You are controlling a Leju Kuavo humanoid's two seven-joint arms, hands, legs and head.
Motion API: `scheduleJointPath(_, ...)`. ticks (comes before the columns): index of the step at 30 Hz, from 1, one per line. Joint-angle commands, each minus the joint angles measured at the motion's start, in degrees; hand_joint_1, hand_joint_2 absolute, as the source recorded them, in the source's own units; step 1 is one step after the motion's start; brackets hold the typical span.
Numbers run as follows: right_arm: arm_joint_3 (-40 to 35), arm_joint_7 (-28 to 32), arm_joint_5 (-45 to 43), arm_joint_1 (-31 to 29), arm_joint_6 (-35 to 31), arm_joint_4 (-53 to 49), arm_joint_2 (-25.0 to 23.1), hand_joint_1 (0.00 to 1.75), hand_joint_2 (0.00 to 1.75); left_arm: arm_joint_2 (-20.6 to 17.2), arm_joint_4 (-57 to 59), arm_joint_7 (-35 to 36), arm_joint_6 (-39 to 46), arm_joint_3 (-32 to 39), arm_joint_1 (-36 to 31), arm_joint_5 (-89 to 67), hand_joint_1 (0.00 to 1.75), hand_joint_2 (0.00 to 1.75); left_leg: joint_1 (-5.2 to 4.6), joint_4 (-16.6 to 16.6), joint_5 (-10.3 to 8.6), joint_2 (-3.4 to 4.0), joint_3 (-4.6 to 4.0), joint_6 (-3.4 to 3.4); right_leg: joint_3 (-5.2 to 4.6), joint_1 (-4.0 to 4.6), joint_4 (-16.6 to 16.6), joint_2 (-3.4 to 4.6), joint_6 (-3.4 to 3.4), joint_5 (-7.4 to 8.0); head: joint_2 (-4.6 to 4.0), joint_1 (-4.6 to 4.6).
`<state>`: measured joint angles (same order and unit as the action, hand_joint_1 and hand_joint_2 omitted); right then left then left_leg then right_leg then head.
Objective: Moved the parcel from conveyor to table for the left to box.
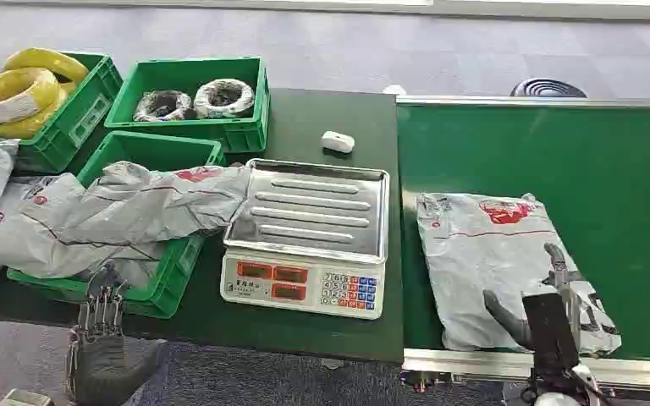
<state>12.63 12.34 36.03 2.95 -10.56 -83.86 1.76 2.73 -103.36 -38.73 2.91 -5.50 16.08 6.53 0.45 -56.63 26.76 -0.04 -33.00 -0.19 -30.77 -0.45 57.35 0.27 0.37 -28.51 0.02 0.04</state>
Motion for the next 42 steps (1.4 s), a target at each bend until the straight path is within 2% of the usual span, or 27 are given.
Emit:
scheduleJointPath(1,1.3,-5.6,5.8,-28.9,5.2,49.3,14.6,0.0,1.75,0.2,4.7,1.4,-1.7,-2.2,-6.9,1.6,0.0,1.75,-0.01,0.2,-0.18,0.15,0.13,0.09,0.12,0.0,-0.3,0.13,0.1,0.28,0.0,0.0)
scheduleJointPath(3,-1.3,-6.5,8.9,-34.6,6.3,58.2,16.3,0.0,1.75,0.5,4.7,2.0,-2.0,-1.9,-7.9,1.6,0.0,1.75,-0.08,0.0,-0.14,0.2,0.09,0.14,0.05,-0.08,-0.1,0.19,0.14,0.28,0.0,0.0)
scheduleJointPath(4,-5.1,-8.0,12.6,-37.4,10.8,62.2,17.0,0.0,1.75,0.4,5.0,2.3,-2.2,-1.9,-8.6,1.5,0.0,1.75,-0.03,0.0,-0.12,0.25,0.09,0.13,0.06,-0.03,-0.1,0.25,0.13,0.3,0.0,-0.02)
scheduleJointPath(5,-5.9,-8.2,13.3,-38.5,12.0,63.5,16.9,0.0,1.75,0.4,5.4,2.4,-2.3,-1.9,-8.8,1.5,0.0,1.75,-0.06,0.1,-0.18,0.35,0.09,0.14,0.0,-0.06,-0.1,0.34,0.14,0.41,0.0,-0.07)
scheduleJointPath(7,-9.7,-8.2,15.7,-40.8,19.1,67.2,16.1,0.0,1.75,0.1,6.4,2.4,-2.5,-1.9,-9.4,1.5,0.0,1.75,-0.08,0.0,-0.21,0.15,0.02,0.21,0.01,-0.07,0.0,0.16,0.14,0.34,0.0,0.0)
scheduleJointPath(8,-11.2,-8.5,16.9,-40.9,20.3,67.5,15.8,1.06,1.75,0.0,6.8,2.4,-2.7,-2.0,-9.6,1.5,0.0,1.75,-0.08,0.1,-0.24,0.18,0.06,0.19,0.02,-0.07,-0.1,0.19,0.13,0.37,0.0,0.0)
scheduleJointPath(9,-12.8,-9.7,18.3,-41.5,21.1,67.8,14.7,1.66,1.75,-0.4,7.5,2.4,-2.7,-2.3,-9.7,1.4,0.0,1.75,-0.08,0.0,-0.22,0.1,0.05,0.19,0.03,-0.07,-0.1,0.13,0.13,0.32,0.0,-0.02)
scheduleJointPath(10,-13.0,-10.2,18.4,-41.8,20.9,67.9,14.1,1.66,1.75,-0.5,7.7,2.2,-2.7,-2.3,-9.6,1.4,0.0,1.75,-0.08,0.0,-0.21,0.1,0.04,0.18,0.0,-0.07,0.0,0.13,0.13,0.31,0.0,-0.02)
scheduleJointPath(11,-14.0,-11.1,19.6,-42.0,19.6,67.7,13.7,1.75,1.75,-0.5,7.8,1.8,-2.5,-2.2,-9.4,1.4,0.0,1.75,-0.07,0.1,-0.23,0.17,0.08,0.17,0.01,-0.07,-0.1,0.18,0.11,0.35,0.0,-0.04)
scheduleJointPath(12,-18.0,-17.3,24.2,-43.0,14.7,67.6,13.0,1.75,1.75,0.0,7.4,1.2,-1.5,-1.6,-8.5,1.7,0.0,1.75,-0.09,0.0,-0.21,0.12,0.03,0.18,-0.03,-0.08,0.0,0.15,0.13,0.31,0.0,-0.02)
scheduleJointPath(15,-19.6,-20.8,26.1,-44.4,14.9,67.8,12.5,1.75,1.75,0.1,7.5,1.1,-1.1,-2.2,-8.3,2.0,0.0,1.75,-0.09,0.0,-0.19,0.11,-0.05,0.2,-0.1,-0.07,0.0,0.22,0.15,0.31,0.0,-0.04)
scheduleJointPath(23,-20.4,-24.0,28.8,-46.0,15.6,67.3,14.6,1.75,1.75,-0.3,12.4,0.3,0.6,-4.2,-11.8,2.6,0.0,1.75,-0.13,0.0,-0.29,-0.19,-0.18,0.21,-0.14,-0.13,0.0,-0.14,0.15,0.3,0.0,-0.02)
scheduleJointPath(25,-19.6,-25.4,29.5,-47.2,9.8,65.3,14.9,1.75,1.75,-1.6,12.7,-0.4,2.0,-4.9,-12.1,3.6,0.0,1.75,-0.14,0.0,-0.26,-0.23,-0.18,0.21,-0.14,-0.15,0.0,-0.13,0.15,0.27,0.0,-0.02)
scheduleJointPath(26,-19.0,-25.7,29.3,-48.2,9.1,65.0,14.9,1.75,1.75,-2.1,12.5,-0.5,2.3,-5.0,-11.7,3.9,0.0,1.75,-0.16,0.0,-0.28,-0.22,-0.21,0.21,-0.19,-0.17,0.0,-0.12,0.15,0.29,-0.02,-0.02)
scheduleJointPath(27,-17.1,-25.9,29.3,-48.8,-0.2,62.3,14.8,1.75,1.75,-3.0,11.5,-1.3,3.4,-5.5,-10.5,4.6,0.0,1.75,-0.17,0.0,-0.27,-0.19,-0.21,0.22,-0.2,-0.18,0.1,-0.07,0.16,0.28,0.0,-0.02)
scheduleJointPath(29,-16.3,-25.8,29.4,-49.9,-0.2,60.3,15.0,1.75,1.75,-3.5,10.1,-1.3,3.9,-5.4,-9.1,5.1,0.0,1.75,-0.22,0.0,-0.25,-0.01,-0.27,0.21,-0.32,-0.21,0.1,0.1,0.15,0.31,0.0,-0.02)
scheduleJointPath(30,-15.1,-25.8,29.2,-49.3,-3.0,57.7,15.1,1.75,1.75,-3.7,9.5,-1.3,4.1,-5.4,-8.8,5.2,0.0,1.75,-0.23,0.0,-0.24,0.02,-0.27,0.21,-0.32,-0.21,0.1,0.12,0.15,0.31,0.0,-0.04)
scheduleJointPath(31,-15.1,-25.8,29.2,-49.3,-3.0,57.7,15.1,1.75,1.75,-3.7,9.5,-1.3,4.1,-5.4,-8.8,5.2,0.0,1.75,-0.23,0.0,-0.24,0.02,-0.27,0.21,-0.32,-0.21,0.1,0.12,0.15,0.31,0.0,-0.04)
scheduleJointPath(32,-13.7,-25.2,28.9,-48.8,-7.3,54.7,15.3,1.75,1.75,-3.6,9.1,-1.3,4.3,-5.3,-8.5,5.1,0.0,1.75,-0.23,-0.1,-0.23,-0.06,-0.25,0.23,-0.27,-0.2,0.1,0.06,0.16,0.29,0.0,-0.04)
scheduleJointPath(33,-11.1,-24.0,28.1,-46.3,-14.1,46.8,16.1,1.75,1.75,-3.5,8.9,-1.3,4.5,-5.3,-8.4,4.9,0.0,1.75,-0.23,0.0,-0.23,0.05,-0.26,0.21,-0.32,-0.2,0.1,0.15,0.14,0.31,0.0,-0.04)
scheduleJointPath(35,-7.9,-21.6,26.0,-41.3,-20.7,35.0,16.4,1.75,1.75,-2.6,8.9,-1.3,4.5,-5.3,-9.0,3.7,0.0,1.75,-0.19,0.0,-0.27,-0.25,-0.3,0.23,-0.28,-0.17,0.0,-0.15,0.16,0.27,0.0,-0.04)
scheduleJointPath(37,-7.4,-20.0,25.0,-39.7,-23.0,31.0,16.3,1.75,1.75,-1.9,9.1,-1.3,4.6,-5.4,-9.4,3.0,0.0,1.75,-0.14,0.0,-0.27,-0.3,-0.32,0.22,-0.23,-0.12,0.0,-0.24,0.16,0.28,0.0,-0.07)
scheduleJointPath(38,-7.1,-16.7,23.1,-37.5,-25.8,26.3,15.7,1.75,1.75,-1.9,8.4,-1.3,5.1,-5.6,-9.7,1.9,0.0,1.75,-0.13,0.0,-0.26,-0.26,-0.32,0.22,-0.25,-0.12,0.0,-0.19,0.16,0.28,0.0,-0.02)
scheduleJointPath(39,-7.7,-13.7,21.5,-37.3,-26.1,25.0,15.4,1.75,1.75,-1.8,8.1,-1.3,5.3,-5.5,-9.9,1.4,0.0,1.75,-0.13,-0.1,-0.26,-0.32,-0.35,0.22,-0.24,-0.11,0.0,-0.22,0.16,0.27,0.0,-0.02)
scheduleJointPath(40,-9.9,-10.4,19.9,-37.1,-23.4,22.7,14.6,1.75,1.75,-2.0,7.8,-1.3,5.2,-5.3,-10.5,1.0,0.0,1.75,-0.14,0.0,-0.27,-0.28,-0.35,0.22,-0.27,-0.11,0.0,-0.2,0.15,0.29,0.0,-0.04)
scheduleJointPath(42,-13.7,-6.9,12.8,-39.7,-13.9,21.0,10.9,1.75,1.75,-2.2,7.8,-1.3,4.6,-3.9,-12.4,0.5,0.0,1.75,-0.15,-0.1,-0.25,-0.16,-0.39,0.21,-0.34,-0.13,0.0,-0.06,0.15,0.3,0.0,0.0)
